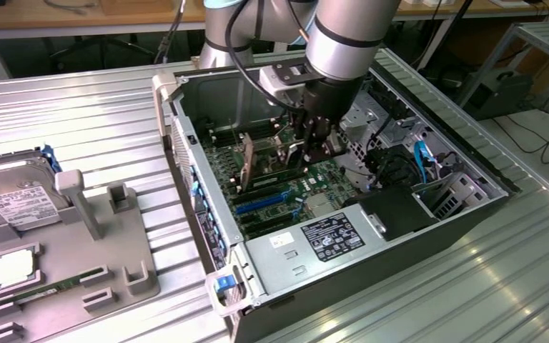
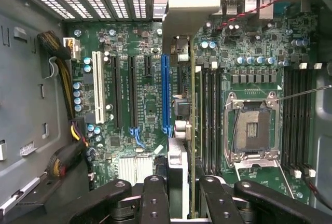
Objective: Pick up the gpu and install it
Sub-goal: 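Insert the gpu into the slot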
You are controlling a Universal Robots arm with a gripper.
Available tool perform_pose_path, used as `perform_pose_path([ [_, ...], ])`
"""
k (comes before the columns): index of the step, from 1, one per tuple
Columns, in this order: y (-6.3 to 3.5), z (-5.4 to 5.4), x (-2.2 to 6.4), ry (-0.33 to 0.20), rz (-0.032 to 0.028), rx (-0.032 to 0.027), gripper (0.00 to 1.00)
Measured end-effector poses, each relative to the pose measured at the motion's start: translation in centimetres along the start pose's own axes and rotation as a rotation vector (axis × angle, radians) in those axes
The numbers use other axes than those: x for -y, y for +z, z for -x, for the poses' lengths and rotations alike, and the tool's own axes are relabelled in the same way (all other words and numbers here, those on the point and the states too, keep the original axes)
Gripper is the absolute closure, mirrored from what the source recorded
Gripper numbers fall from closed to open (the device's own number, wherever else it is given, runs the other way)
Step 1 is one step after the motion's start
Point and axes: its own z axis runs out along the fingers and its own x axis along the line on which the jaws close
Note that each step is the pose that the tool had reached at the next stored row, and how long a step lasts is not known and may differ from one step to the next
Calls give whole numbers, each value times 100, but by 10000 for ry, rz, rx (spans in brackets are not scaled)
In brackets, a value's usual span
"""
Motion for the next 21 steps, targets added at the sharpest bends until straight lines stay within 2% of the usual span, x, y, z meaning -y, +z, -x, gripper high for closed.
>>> perform_pose_path([
  [9,129,-9,-10,2,15,-6,72],
  [11,152,-11,-11,5,88,-7,72],
  [15,191,-16,-15,19,295,-11,72],
  [16,199,-17,-15,22,331,-13,72],
  [18,224,-20,-20,25,360,-12,72],
  [21,278,-31,-43,24,372,-15,72],
])
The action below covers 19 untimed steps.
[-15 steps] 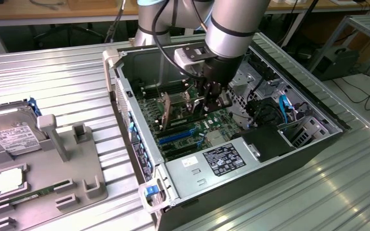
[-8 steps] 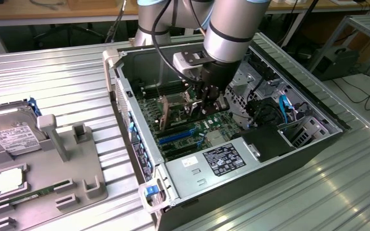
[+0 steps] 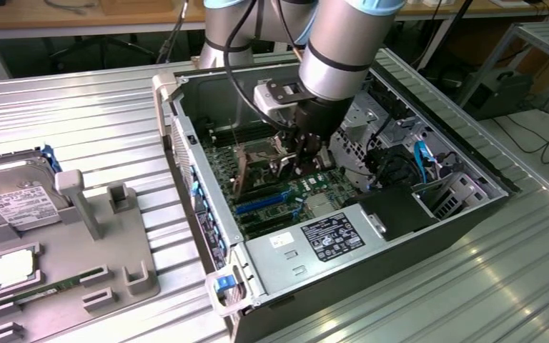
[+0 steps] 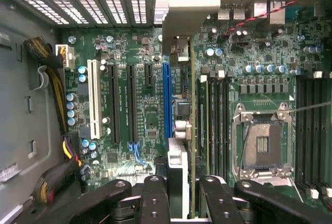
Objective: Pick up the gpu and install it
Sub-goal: 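Insert the gpu into the slot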
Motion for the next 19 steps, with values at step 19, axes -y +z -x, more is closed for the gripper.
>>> perform_pose_path([
  [19,221,-15,-130,-89,109,-58,72],
])
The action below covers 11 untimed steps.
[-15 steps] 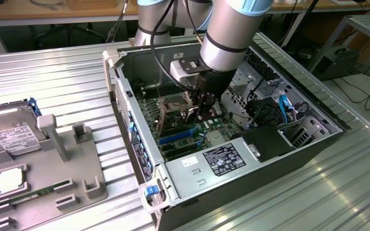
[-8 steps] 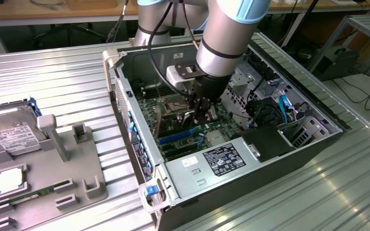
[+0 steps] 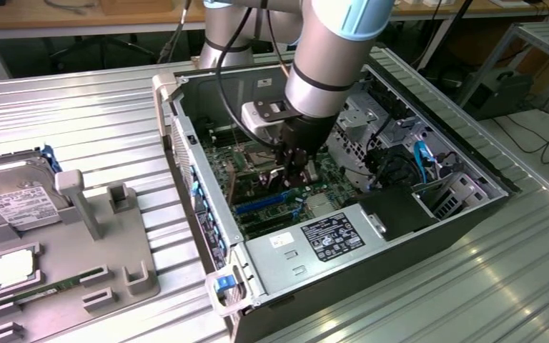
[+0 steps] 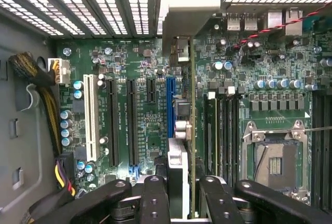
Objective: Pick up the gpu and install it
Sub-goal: 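Insert the gpu into the slot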
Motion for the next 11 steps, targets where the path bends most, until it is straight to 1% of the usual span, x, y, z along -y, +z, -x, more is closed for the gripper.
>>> perform_pose_path([
  [4,38,-2,-1,-14,-54,1,72],
  [10,77,-2,-43,-16,-55,-1,72],
  [11,80,-2,-49,-21,-55,-15,72],
])
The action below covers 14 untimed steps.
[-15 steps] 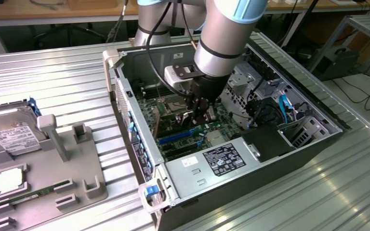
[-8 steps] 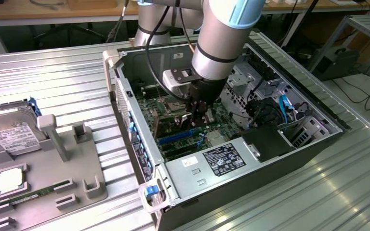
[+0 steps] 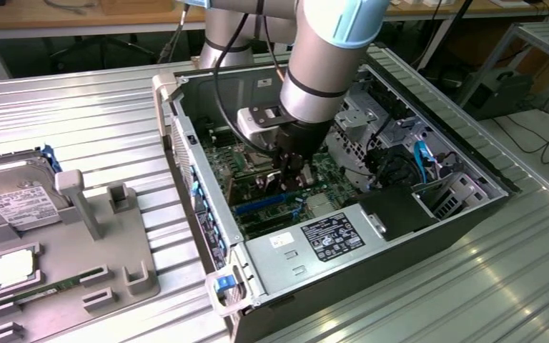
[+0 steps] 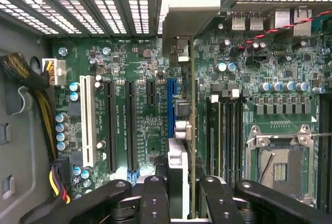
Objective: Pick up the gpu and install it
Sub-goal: 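Insert the gpu into the slot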
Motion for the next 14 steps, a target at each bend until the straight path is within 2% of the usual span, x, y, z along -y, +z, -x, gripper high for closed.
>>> perform_pose_path([
  [2,4,-1,-27,-3,0,-28,72],
  [6,14,-1,-83,-4,-1,-29,72],
  [14,65,-8,-89,-3,1,-31,72],
])
